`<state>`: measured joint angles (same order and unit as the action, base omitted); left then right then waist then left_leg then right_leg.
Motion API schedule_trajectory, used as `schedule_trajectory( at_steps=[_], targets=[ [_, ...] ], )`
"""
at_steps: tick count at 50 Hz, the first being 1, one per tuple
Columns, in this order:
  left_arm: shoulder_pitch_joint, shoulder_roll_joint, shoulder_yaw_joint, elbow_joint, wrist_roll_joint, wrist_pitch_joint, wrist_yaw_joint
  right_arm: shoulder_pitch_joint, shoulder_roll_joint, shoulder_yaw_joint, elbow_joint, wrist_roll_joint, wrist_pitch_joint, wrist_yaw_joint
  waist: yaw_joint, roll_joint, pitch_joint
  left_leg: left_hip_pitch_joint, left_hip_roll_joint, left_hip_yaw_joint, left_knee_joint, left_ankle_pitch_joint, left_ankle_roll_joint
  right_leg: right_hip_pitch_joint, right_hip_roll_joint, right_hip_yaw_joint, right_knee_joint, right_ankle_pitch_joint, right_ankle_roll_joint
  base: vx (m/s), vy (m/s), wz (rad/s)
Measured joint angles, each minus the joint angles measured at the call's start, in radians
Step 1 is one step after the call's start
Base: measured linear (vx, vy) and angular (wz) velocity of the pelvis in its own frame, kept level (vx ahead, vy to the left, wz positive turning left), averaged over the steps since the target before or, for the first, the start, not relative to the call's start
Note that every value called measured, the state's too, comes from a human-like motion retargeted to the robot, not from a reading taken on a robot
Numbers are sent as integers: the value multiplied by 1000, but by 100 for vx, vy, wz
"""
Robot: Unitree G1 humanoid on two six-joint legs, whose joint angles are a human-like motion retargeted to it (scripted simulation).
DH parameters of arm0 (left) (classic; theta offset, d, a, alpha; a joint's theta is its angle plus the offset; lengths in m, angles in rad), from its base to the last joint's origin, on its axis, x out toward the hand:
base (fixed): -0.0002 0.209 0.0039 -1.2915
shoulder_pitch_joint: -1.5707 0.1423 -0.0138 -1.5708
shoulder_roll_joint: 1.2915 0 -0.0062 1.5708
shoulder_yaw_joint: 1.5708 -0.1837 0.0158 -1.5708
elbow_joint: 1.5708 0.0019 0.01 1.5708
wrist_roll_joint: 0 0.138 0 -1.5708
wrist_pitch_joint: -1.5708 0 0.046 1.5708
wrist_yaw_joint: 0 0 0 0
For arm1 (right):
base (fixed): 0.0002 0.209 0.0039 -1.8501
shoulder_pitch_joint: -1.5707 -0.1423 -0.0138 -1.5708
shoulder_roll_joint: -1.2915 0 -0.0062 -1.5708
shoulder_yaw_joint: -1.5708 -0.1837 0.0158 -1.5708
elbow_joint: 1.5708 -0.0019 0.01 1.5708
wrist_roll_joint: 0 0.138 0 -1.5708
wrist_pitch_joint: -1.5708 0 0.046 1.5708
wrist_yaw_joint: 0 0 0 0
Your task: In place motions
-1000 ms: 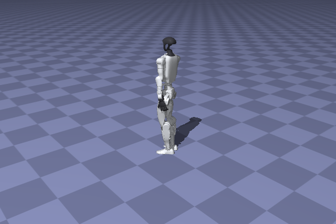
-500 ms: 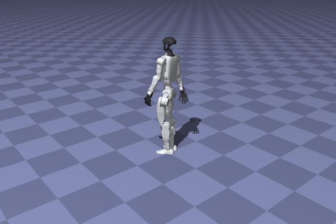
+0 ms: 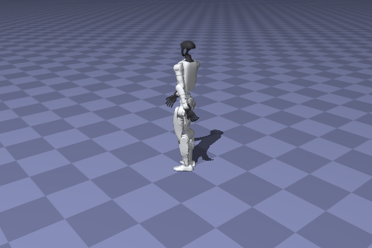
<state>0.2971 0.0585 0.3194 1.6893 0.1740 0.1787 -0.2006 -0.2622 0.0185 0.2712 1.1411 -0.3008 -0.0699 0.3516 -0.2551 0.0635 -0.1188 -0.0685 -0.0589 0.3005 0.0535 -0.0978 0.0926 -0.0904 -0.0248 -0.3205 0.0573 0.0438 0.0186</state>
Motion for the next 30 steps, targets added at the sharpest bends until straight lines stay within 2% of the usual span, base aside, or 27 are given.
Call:
schedule_trajectory(
  at_steps=[5,10,15,23,26,30],
  targets=[
    [-217,23,-65,-47,-10,-11,60,73,-58,-68,193,-82,25,-38,5,-4,-8,-13,-3,-15,3,2,7,7,-3,-33,-8,-3,2,-3,-1,10],
    [-404,31,-92,-236,-53,-18,23,165,-129,-190,453,-142,124,-90,0,-11,-10,-25,-4,-37,9,5,13,18,-3,-61,-13,-9,3,-2,-2,21],
    [-523,46,-135,-448,-83,-83,-8,307,-199,-323,530,-168,216,-143,-6,-14,-17,-45,-6,-55,16,7,16,18,-4,-83,-19,-15,6,0,0,0],
    [-555,98,-219,-621,-6,-135,55,423,-267,-399,559,-214,273,-155,-5,-13,-18,-46,-8,-53,14,10,16,22,-8,-91,-23,-19,8,0,0,0],
    [-521,81,-223,-600,-9,-140,55,411,-267,-394,559,-195,284,-168,-1,-8,-19,-45,-9,-53,13,9,16,23,-8,-90,-23,-20,8,0,0,0],
    [-454,40,-209,-466,-6,-139,38,334,-237,-358,559,-162,261,-164,5,2,-26,-41,-9,-50,11,7,17,22,-5,-84,-23,-21,6,0,0,0]
  ],
)
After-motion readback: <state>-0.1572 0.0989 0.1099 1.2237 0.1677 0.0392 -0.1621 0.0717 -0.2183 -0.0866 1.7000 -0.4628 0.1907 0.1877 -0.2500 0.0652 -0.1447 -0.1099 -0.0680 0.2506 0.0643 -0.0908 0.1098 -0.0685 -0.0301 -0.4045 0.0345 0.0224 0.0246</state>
